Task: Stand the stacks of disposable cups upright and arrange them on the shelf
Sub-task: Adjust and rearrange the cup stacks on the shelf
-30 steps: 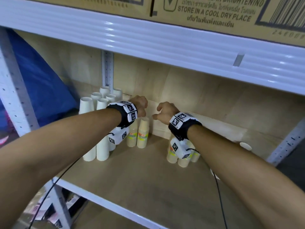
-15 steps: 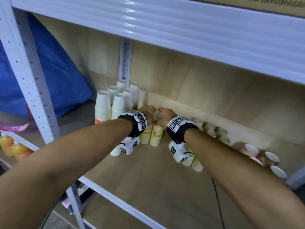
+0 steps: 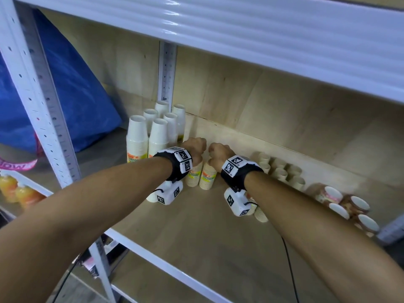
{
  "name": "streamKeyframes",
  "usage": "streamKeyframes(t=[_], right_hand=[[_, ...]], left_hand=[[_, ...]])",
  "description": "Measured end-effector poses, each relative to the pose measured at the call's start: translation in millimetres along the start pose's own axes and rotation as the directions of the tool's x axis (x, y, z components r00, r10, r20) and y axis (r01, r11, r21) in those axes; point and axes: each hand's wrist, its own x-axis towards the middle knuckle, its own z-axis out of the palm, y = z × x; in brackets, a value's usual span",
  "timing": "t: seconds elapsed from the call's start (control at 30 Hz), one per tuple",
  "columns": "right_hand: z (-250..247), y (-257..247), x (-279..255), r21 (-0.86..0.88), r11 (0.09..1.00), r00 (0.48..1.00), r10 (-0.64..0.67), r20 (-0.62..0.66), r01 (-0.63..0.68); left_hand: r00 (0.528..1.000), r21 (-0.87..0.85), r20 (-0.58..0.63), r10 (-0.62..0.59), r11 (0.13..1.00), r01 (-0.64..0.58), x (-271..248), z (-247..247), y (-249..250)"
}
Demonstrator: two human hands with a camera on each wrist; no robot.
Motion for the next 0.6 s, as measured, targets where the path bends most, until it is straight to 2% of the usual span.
streamKeyframes(t=[0.17, 0.3, 0.43, 0.6], right_hand=[[-4, 1, -17, 0.003, 1.0, 0.999, -0.011, -0.032, 0.011], [-14, 3, -33, -0.021, 1.0, 1.0, -0.008, 0.011, 0.008], [-24, 8, -54, -0.044, 0.999, 1.0, -0.004, -0.003, 0.004], [-37, 21, -83, -0.087, 0.996, 1.0, 0.0, 0.006, 0.001]], left_hand=[[1.0, 0.043, 0.012, 0.013, 0.999, -0.013, -10, -10, 7], [0.998, 0.102, 0.027, 0.056, 0.993, -0.059, -20, -18, 18], [0.988, 0.217, 0.096, 0.12, 0.966, -0.138, -32, -23, 32], [0.96, 0.17, 0.234, 0.151, 0.966, -0.193, -39, -28, 55]])
